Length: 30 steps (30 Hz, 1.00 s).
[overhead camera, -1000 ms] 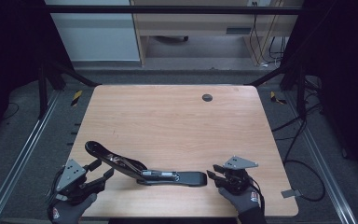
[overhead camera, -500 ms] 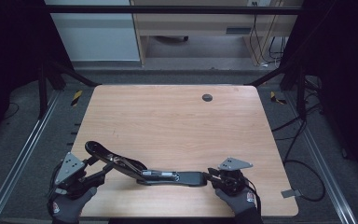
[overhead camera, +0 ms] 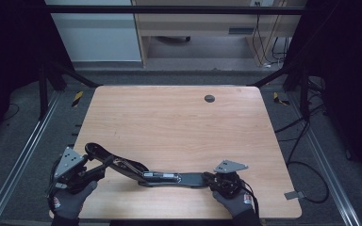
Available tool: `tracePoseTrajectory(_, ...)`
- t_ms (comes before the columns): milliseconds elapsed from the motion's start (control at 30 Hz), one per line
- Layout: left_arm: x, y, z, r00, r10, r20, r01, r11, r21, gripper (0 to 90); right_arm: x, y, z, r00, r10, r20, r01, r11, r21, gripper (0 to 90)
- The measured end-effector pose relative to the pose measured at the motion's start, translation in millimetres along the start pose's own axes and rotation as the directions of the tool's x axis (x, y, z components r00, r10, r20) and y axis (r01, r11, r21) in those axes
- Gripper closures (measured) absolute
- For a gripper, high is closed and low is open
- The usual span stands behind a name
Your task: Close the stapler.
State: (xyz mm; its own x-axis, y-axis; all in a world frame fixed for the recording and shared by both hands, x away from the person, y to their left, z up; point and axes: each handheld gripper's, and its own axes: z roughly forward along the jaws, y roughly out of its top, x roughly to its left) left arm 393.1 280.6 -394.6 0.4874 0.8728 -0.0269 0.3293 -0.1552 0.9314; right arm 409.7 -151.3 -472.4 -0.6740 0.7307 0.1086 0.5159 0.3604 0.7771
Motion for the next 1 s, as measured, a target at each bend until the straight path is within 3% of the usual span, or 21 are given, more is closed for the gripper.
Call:
tracePoseTrajectory(233, -0.5, 1.3, 0.5, 0.9999, -0.009, 0.005, 0.009, 0.9999, 0.005, 50.7, 5.2, -0.1, 10.1, 0.9998, -0.004, -0.02, 0.005, 0.999, 0.036, 88.1)
tracePoseTrajectory(567, -1.4, 2.7, 0.3, 0.9998, -0.022, 0.0, 0.022, 0.9996, 0.02, 51.8, 6.9, -1.6, 20.8, 0.9998, -0.015, -0.01, 0.016, 0.998, 0.067, 90.0)
tracePoseTrajectory(667, -1.3, 2.7, 0.0, 0.9997, -0.025, 0.003, 0.025, 0.9995, 0.02, 52.0, 6.7, -2.4, 23.2, 0.9999, 0.011, -0.004, -0.01, 0.996, 0.087, 90.0)
tracePoseTrajectory(1000, -4.2, 4.1, -1.8, 0.9995, -0.032, 0.004, 0.032, 0.9993, 0.019, 53.2, 5.0, -2.1, 24.3, 0.9991, 0.042, -0.005, -0.042, 0.996, 0.082, 90.0)
